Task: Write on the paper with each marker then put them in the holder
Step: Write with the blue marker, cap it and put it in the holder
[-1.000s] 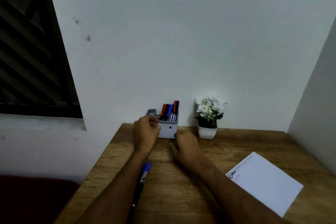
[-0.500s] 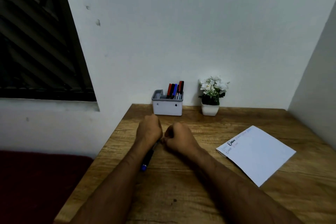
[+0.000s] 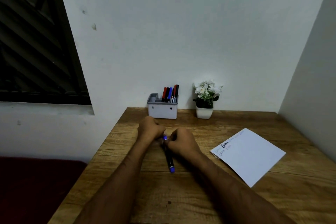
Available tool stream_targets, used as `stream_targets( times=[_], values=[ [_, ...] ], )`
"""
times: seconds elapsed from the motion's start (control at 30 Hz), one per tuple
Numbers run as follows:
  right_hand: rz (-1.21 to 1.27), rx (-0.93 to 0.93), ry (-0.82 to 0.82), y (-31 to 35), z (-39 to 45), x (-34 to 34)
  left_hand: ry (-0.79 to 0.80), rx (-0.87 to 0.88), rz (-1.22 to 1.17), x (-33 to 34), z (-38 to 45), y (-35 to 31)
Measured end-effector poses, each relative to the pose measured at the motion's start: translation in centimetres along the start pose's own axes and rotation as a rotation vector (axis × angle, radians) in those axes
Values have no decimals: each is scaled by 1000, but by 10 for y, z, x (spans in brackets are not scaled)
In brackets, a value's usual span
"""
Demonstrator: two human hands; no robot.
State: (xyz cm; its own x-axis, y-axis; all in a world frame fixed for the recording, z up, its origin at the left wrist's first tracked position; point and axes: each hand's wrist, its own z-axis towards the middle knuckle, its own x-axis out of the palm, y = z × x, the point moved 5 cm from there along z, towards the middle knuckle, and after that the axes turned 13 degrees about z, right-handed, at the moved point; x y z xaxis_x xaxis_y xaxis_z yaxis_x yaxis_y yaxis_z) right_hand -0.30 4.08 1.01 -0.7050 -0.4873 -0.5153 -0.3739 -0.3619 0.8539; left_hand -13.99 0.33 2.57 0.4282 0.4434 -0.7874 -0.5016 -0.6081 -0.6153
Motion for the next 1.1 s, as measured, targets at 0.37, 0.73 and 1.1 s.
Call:
stream_targets(
  times=[0.37, 0.73, 1.1],
  values=[
    [58, 50, -177, -18, 4, -30, 283, -252, -665, 26, -25, -19],
    [121, 123, -113, -30, 1, -65, 104, -383, -811, 26, 7, -1],
    [232, 104, -225, -48, -3, -103, 53, 32, -24, 76, -5, -58]
  ],
)
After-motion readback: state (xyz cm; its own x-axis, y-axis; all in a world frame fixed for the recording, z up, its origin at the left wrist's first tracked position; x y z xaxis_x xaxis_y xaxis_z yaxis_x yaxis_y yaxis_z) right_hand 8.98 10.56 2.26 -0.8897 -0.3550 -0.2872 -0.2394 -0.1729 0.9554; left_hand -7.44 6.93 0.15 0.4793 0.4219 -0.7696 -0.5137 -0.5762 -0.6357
